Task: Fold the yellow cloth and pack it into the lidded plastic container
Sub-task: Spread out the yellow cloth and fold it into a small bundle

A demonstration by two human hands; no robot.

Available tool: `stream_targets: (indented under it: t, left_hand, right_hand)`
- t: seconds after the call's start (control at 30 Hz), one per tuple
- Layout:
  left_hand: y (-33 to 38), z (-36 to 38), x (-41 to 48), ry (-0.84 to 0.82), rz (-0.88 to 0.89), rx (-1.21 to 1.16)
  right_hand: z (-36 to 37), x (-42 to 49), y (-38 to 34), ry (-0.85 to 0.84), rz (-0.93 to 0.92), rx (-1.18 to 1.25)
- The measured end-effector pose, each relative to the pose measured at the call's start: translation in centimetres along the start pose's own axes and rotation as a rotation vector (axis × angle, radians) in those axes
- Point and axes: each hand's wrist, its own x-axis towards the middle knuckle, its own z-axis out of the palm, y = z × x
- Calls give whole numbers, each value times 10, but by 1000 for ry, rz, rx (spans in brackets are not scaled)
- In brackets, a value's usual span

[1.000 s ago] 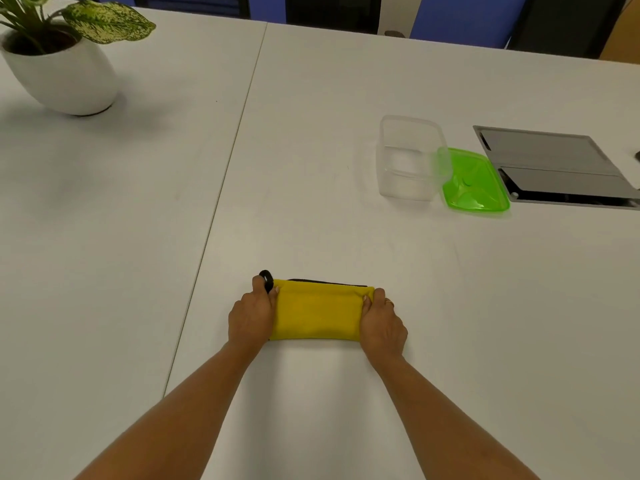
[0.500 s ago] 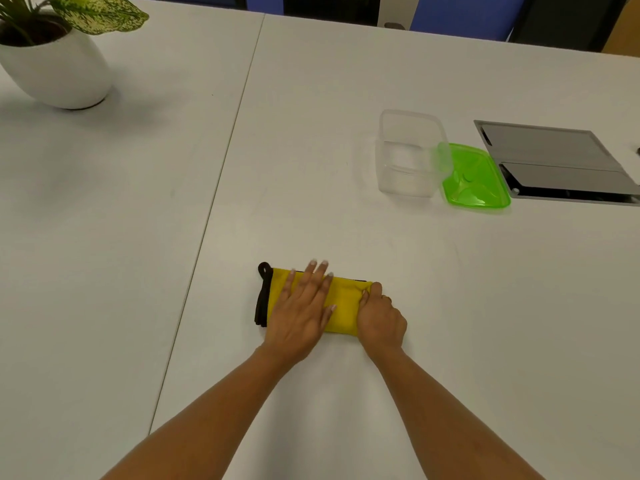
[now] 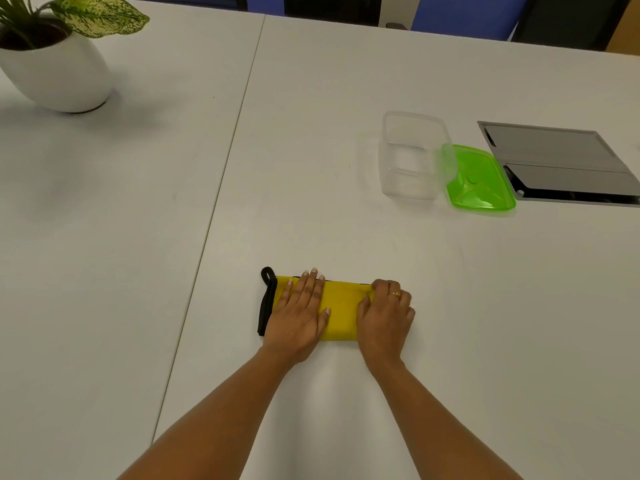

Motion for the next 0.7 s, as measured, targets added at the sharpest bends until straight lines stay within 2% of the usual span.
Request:
stream_targets:
  t: [0.07, 0.13, 0.2, 0.3, 0.4, 0.7]
  left_hand:
    - [1, -1, -2, 3, 1, -3]
    - [2, -2, -3, 9, 9, 9]
    - [2, -1, -2, 2, -9, 8]
    - [3, 1, -3, 9, -35, -6]
    - [5, -2, -4, 30, -25, -4]
    - [5, -3, -12, 78, -145, -70]
  right_hand:
    - [-1, -5, -15, 50, -167, 161]
    - [3, -10, -29, -51, -325, 261]
    - [9, -15, -37, -293, -336, 331]
    - [15, -13, -31, -372, -305, 373]
    - [16, -10, -26, -422, -391, 331]
    - [28, -12, -8, -340, -556, 57]
